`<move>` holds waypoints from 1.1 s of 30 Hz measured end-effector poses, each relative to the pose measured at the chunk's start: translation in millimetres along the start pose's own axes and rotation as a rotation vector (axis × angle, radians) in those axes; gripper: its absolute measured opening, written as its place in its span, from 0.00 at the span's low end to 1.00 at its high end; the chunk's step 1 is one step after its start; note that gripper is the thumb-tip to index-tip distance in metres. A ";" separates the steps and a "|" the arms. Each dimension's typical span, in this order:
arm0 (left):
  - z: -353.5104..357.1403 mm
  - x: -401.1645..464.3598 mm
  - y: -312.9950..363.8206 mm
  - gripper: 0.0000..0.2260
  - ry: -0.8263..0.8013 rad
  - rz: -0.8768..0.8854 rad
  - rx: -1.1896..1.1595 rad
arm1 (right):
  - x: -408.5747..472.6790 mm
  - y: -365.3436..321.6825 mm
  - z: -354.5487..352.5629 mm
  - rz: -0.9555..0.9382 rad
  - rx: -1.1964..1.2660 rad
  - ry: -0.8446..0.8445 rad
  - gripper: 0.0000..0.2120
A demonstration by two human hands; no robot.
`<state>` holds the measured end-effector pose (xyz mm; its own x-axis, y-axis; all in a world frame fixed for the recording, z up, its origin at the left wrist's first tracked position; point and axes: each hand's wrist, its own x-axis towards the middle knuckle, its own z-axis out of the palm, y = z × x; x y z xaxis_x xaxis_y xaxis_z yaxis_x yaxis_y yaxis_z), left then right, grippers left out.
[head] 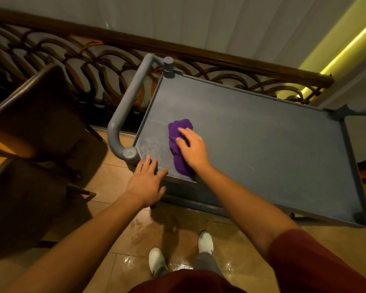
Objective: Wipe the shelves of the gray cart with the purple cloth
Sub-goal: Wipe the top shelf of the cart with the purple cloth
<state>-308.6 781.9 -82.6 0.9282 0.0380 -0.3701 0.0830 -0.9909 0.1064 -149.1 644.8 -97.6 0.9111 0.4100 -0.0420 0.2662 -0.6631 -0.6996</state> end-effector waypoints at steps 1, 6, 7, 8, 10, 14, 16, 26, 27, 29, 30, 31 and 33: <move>4.3 -8.6 1.8 0.33 0.026 -0.017 -0.014 | 5.7 5.2 -8.2 0.017 -0.037 0.021 0.25; 8.0 -21.7 -0.1 0.42 -0.071 -0.017 0.015 | 7.0 -18.2 11.5 0.219 -0.015 -0.075 0.34; 3.8 -17.9 -0.9 0.42 -0.098 -0.016 0.018 | 4.1 -27.7 21.8 0.198 -0.012 -0.081 0.33; 1.1 -14.7 -1.6 0.42 -0.119 -0.014 0.030 | 0.5 -35.4 28.9 0.157 -0.019 -0.090 0.32; 1.3 -13.2 -3.0 0.43 -0.134 -0.014 0.075 | -8.4 -39.6 34.9 0.011 -0.093 -0.137 0.30; 13.5 -18.3 3.6 0.47 -0.098 -0.047 0.118 | -22.2 -19.7 25.8 -0.246 -0.445 -0.174 0.28; 13.4 -16.9 7.4 0.48 -0.101 -0.064 0.131 | -25.6 -14.3 19.7 -0.286 -0.535 -0.187 0.26; 21.6 -8.9 9.1 0.51 -0.061 -0.112 0.130 | -93.8 104.5 -127.4 0.044 -0.625 -0.122 0.19; 20.9 -6.6 8.4 0.50 -0.071 -0.117 0.114 | -96.6 117.0 -143.8 0.087 -0.663 -0.119 0.19; 14.3 -1.3 11.8 0.48 -0.103 -0.151 0.075 | -99.5 137.2 -166.1 0.178 -0.652 -0.111 0.14; 10.5 0.9 15.1 0.47 -0.114 -0.178 0.043 | -100.0 144.6 -169.9 0.197 -0.605 -0.112 0.12; 7.6 2.8 18.1 0.48 -0.120 -0.209 0.010 | -99.1 148.0 -169.5 0.191 -0.539 -0.113 0.11; 6.0 4.0 30.0 0.49 -0.119 -0.245 -0.036 | -97.5 146.7 -160.7 0.152 -0.381 -0.113 0.15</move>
<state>-304.5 751.5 -86.4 0.8301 0.2582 -0.4941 0.3144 -0.9487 0.0324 -148.3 406.9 -81.5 0.9146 0.3412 -0.2169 0.2478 -0.8969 -0.3663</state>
